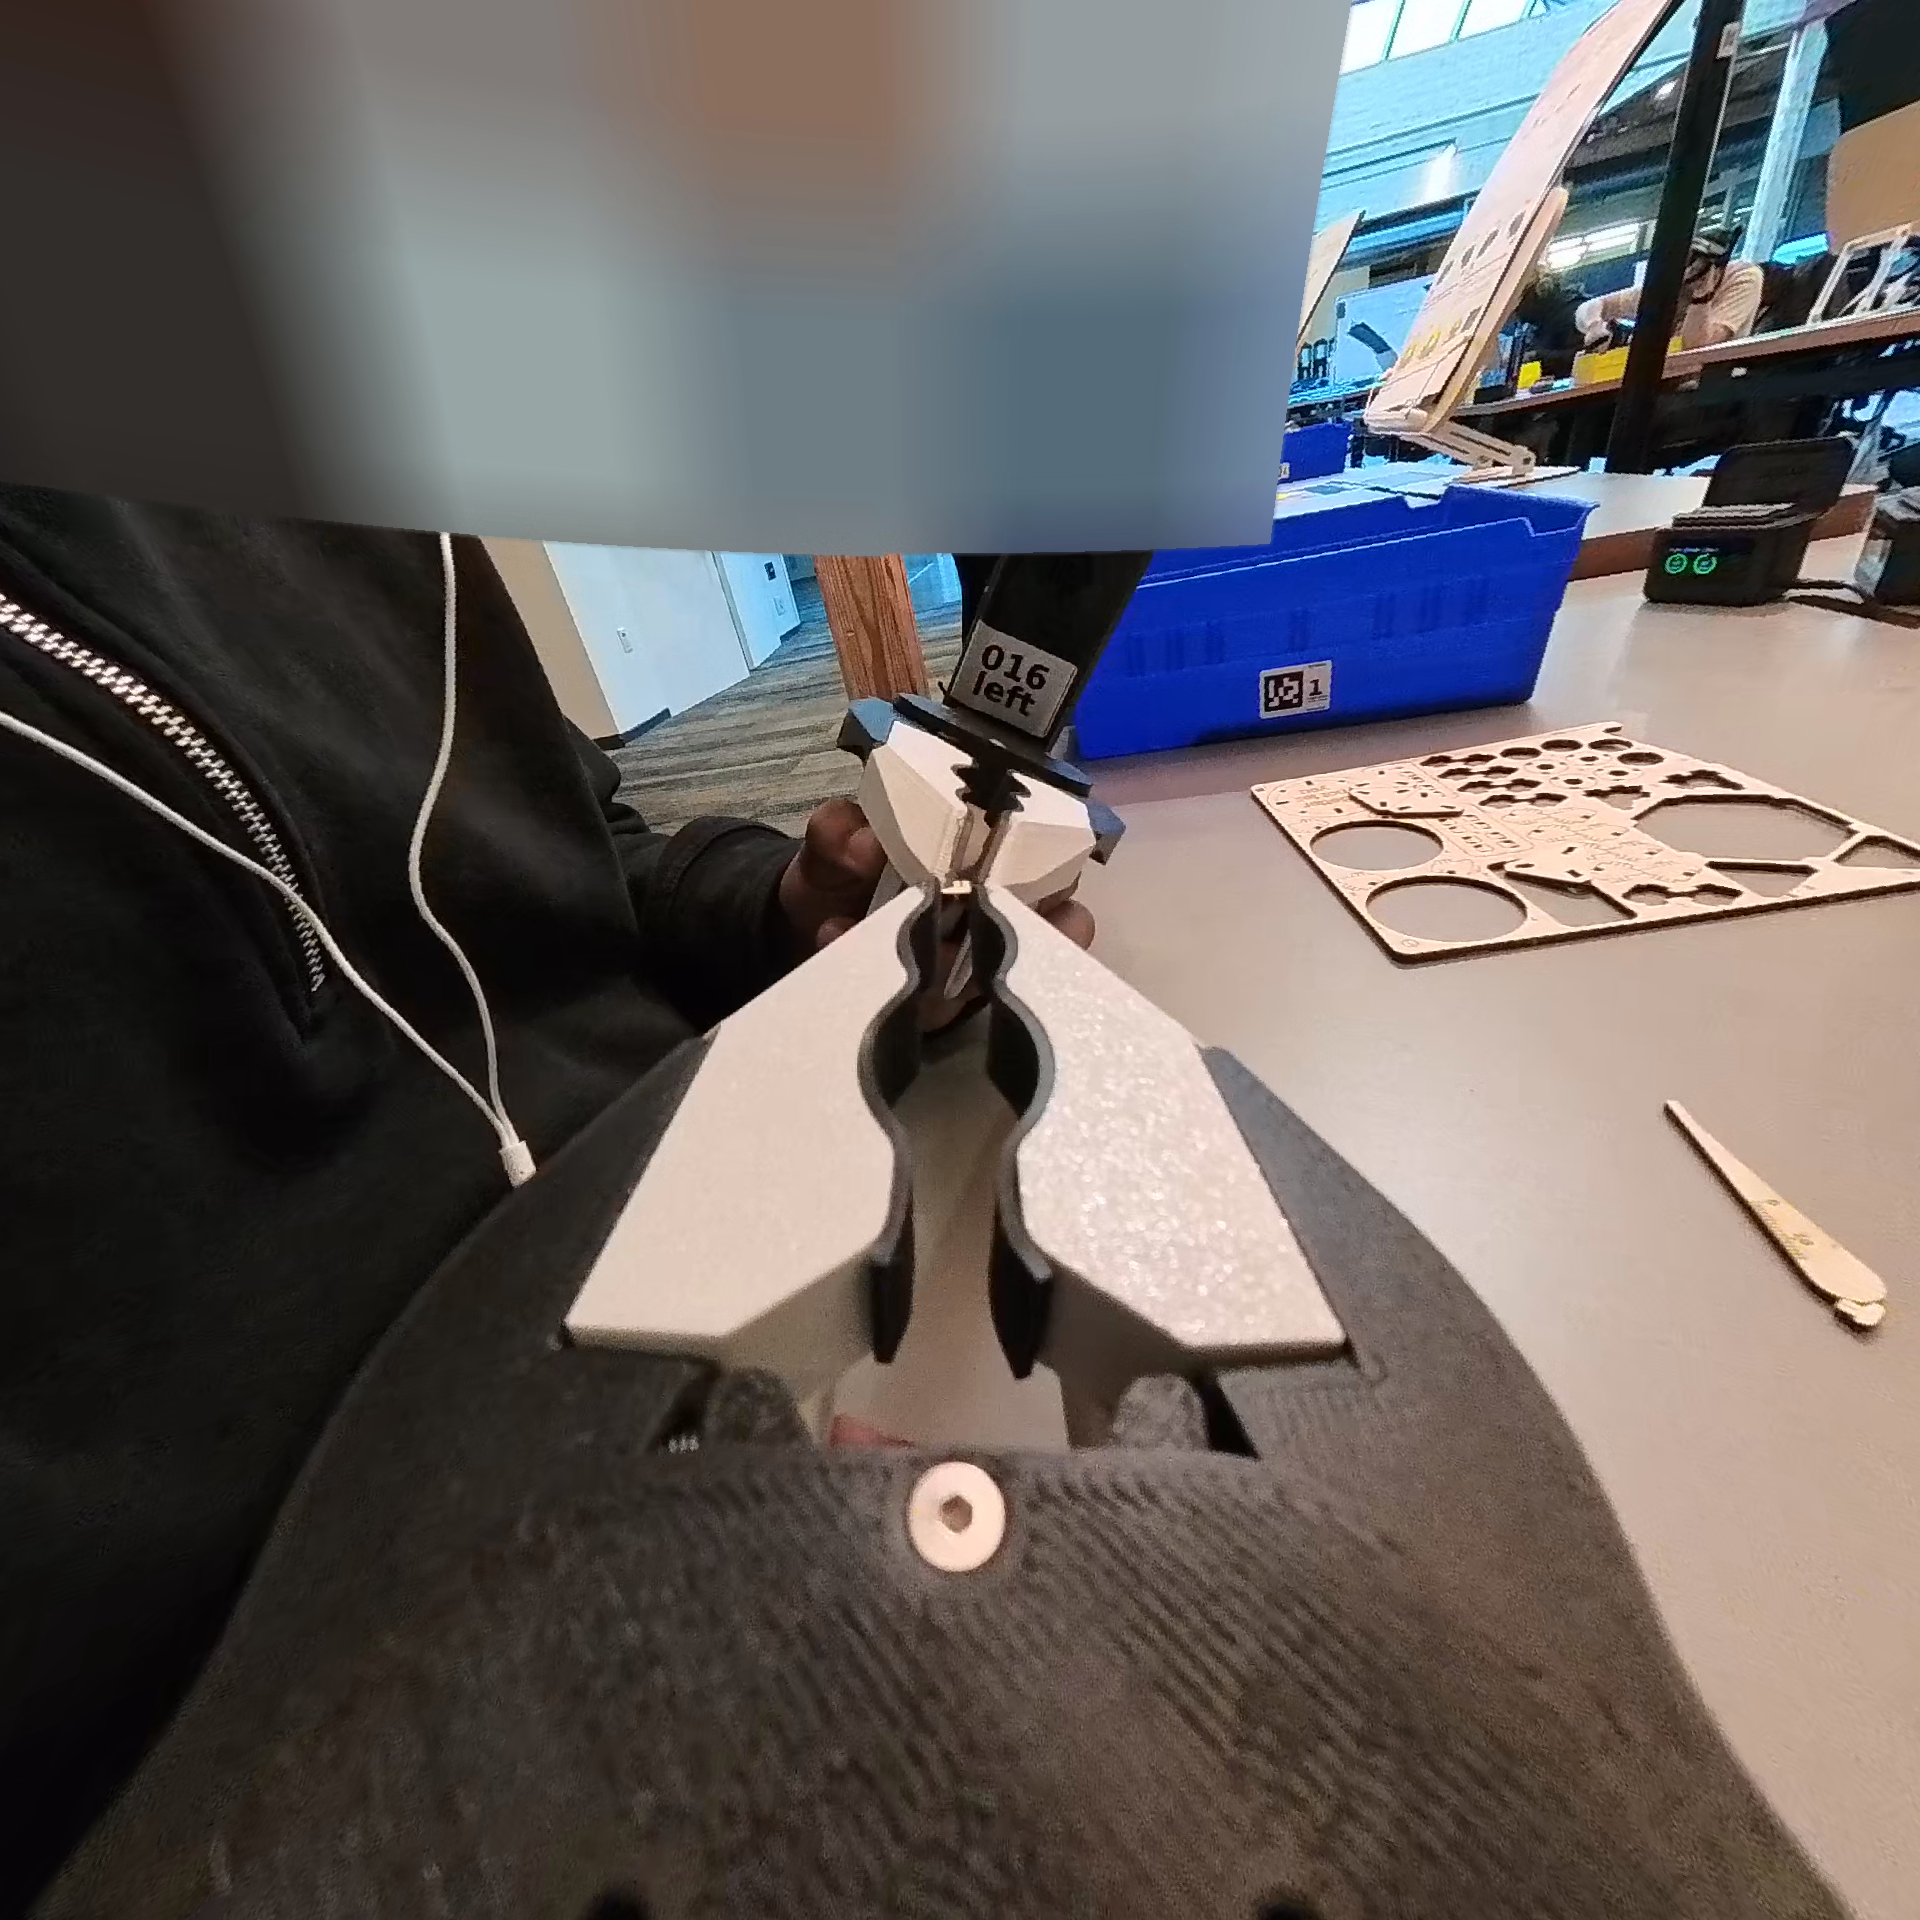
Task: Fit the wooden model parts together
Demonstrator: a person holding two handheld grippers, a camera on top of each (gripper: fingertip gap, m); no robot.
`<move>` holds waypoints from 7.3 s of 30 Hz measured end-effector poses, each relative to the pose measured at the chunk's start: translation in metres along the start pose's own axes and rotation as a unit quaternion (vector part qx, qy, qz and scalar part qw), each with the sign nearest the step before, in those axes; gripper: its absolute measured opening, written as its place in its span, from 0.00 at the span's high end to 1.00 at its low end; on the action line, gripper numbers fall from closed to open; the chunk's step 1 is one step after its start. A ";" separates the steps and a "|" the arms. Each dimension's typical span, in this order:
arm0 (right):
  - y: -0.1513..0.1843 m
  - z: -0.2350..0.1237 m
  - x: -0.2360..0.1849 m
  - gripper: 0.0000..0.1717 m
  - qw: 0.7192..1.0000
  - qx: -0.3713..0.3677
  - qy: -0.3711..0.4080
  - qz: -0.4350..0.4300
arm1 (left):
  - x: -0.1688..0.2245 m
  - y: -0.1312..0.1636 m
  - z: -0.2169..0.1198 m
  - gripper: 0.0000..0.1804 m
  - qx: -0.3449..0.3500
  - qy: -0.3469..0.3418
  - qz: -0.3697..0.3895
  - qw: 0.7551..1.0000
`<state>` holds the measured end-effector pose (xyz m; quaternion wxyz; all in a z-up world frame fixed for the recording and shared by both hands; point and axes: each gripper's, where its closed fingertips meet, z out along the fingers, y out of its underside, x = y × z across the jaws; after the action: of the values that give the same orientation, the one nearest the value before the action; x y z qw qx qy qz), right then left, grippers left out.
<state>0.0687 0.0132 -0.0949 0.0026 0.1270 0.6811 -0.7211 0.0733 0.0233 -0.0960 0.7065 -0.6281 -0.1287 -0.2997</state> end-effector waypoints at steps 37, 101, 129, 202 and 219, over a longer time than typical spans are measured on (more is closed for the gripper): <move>0.002 0.001 0.001 1.00 0.997 -0.005 -0.027 0.068 | -0.002 -0.004 -0.002 1.00 0.004 -0.025 0.042 0.999; 0.010 0.001 0.012 1.00 0.998 -0.036 0.021 0.037 | -0.013 0.000 -0.001 1.00 0.002 0.002 -0.067 0.998; -0.020 -0.047 0.053 0.99 0.984 0.050 0.172 0.011 | -0.043 0.099 0.012 0.89 -0.329 -0.279 0.117 0.895; -0.013 -0.048 0.052 0.97 0.983 0.040 0.179 0.024 | -0.070 0.086 0.028 0.93 -0.340 -0.276 0.146 0.887; -0.014 -0.049 0.051 0.97 0.983 0.046 0.175 0.029 | -0.066 0.101 0.032 0.97 -0.384 -0.255 0.145 0.876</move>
<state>0.0252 0.0708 -0.0923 -0.1018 0.2710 0.6335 -0.7175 0.0869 0.0743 -0.2087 0.3885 -0.9161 -0.0865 -0.0494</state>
